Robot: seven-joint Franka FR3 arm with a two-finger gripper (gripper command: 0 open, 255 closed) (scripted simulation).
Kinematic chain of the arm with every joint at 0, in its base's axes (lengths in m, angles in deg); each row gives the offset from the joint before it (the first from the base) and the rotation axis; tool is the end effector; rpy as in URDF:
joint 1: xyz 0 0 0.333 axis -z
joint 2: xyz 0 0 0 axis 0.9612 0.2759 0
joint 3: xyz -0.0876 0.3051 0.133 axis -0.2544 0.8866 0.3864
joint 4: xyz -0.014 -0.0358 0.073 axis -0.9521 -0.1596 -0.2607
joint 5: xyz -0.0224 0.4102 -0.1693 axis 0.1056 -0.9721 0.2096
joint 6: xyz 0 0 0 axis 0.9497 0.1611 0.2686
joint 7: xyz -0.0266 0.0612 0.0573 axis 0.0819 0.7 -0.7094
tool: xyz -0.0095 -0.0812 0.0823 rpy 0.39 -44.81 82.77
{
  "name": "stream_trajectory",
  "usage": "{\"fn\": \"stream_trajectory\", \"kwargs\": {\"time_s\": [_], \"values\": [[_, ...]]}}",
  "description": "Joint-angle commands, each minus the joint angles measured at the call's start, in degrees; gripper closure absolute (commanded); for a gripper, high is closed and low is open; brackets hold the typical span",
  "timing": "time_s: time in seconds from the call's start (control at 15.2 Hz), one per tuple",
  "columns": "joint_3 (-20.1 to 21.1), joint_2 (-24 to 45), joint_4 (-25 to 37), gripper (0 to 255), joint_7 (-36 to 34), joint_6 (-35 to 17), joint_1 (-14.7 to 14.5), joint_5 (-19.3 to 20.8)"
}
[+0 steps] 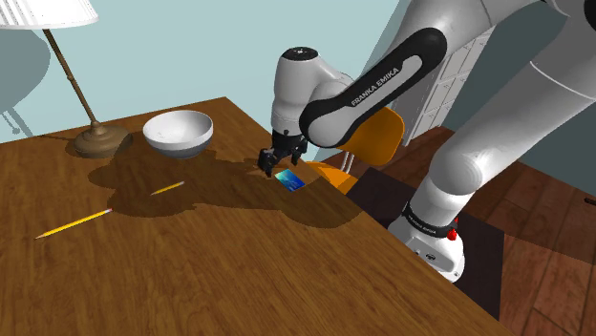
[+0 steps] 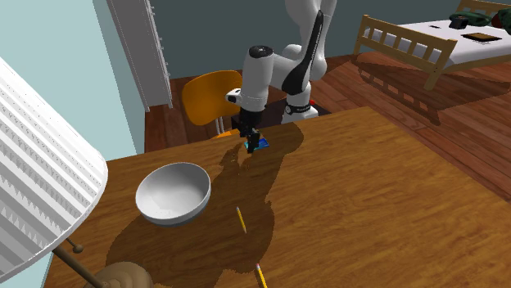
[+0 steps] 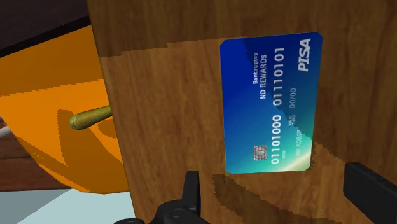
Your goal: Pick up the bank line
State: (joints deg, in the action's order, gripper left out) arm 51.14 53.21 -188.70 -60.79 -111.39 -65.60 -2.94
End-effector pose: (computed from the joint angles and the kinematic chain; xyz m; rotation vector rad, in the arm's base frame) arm 0.4077 0.1880 0.2929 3.0643 -0.3785 0.2171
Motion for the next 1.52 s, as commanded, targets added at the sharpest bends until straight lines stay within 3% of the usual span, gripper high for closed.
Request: {"fn": "stream_trajectory", "kwargs": {"time_s": [0.0, 0.59, 1.45], "values": [[0.1, 0.2, -0.2, 255, -0.2, -0.4, 0.1, 0.2], [0.1, 0.3, -0.1, 255, -0.2, -0.4, 0.1, 0.2], [-3.7, -8.4, 4.1, 255, 4.5, 11.9, -2.8, -4.5]]}}
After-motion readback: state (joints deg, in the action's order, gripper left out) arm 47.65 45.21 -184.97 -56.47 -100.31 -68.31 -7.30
